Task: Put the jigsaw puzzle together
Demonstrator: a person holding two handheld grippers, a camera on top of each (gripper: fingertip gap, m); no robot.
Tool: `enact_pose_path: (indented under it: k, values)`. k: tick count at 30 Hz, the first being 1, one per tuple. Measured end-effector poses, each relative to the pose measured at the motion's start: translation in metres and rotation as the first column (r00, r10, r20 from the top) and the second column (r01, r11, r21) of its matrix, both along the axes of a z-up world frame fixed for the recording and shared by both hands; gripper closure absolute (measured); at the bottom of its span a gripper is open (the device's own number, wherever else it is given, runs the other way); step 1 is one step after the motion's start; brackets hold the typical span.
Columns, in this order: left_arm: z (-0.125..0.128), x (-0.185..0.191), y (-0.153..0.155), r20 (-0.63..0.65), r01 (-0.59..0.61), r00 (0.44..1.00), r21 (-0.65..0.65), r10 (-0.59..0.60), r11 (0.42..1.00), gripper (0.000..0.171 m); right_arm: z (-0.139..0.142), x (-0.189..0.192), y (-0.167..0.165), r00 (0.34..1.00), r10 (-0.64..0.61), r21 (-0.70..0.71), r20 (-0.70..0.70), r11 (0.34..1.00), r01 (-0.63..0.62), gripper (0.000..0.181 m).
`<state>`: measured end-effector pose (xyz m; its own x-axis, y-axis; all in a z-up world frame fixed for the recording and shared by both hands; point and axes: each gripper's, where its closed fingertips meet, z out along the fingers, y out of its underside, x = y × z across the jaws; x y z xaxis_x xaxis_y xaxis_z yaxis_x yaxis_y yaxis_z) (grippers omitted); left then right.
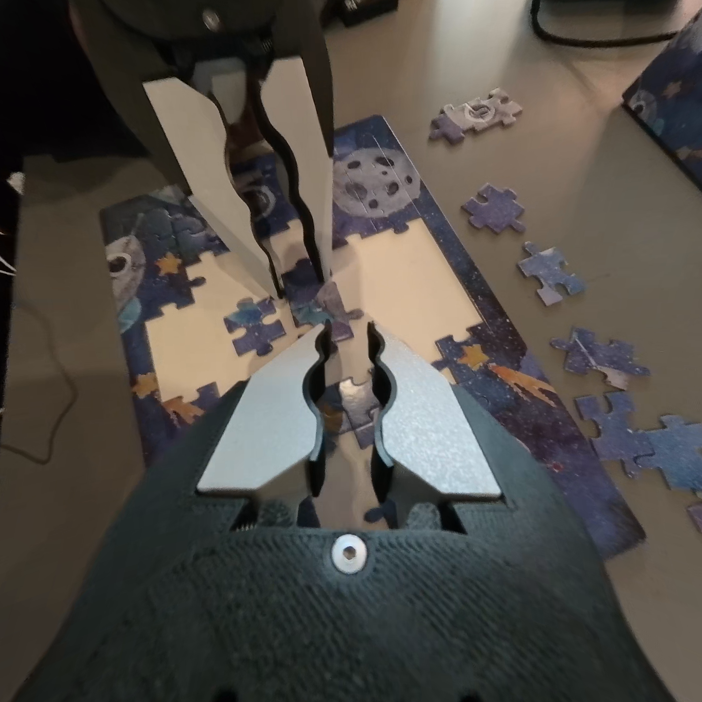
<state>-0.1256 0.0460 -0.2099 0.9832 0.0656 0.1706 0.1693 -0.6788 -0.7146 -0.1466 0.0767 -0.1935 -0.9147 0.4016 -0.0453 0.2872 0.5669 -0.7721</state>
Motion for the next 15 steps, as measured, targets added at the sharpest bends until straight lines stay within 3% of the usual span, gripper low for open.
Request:
enact_pose_path:
  k: [5,9,13,15]
  values:
    - [0.006,-0.003,0.002,-0.011,-0.010,1.000,0.040,0.010,0.999,0.150,0.009,-0.003,-0.002,1.000,-0.008,-0.049,-0.020,0.999,0.007,0.163]
    - [0.014,-0.023,-0.003,-0.091,-0.070,0.993,0.081,0.078,0.994,0.154,0.020,-0.004,-0.002,1.000,-0.007,-0.112,-0.028,0.994,0.003,0.160]
    - [0.029,-0.044,-0.010,-0.138,-0.154,0.975,0.160,0.176,0.975,0.157,0.029,0.037,-0.024,0.976,0.220,-0.179,0.007,0.960,-0.215,0.146]
    - [0.037,-0.052,-0.014,-0.152,-0.189,0.964,0.197,0.220,0.962,0.158,0.022,0.054,-0.032,0.954,0.299,-0.140,0.008,0.945,-0.295,0.144]
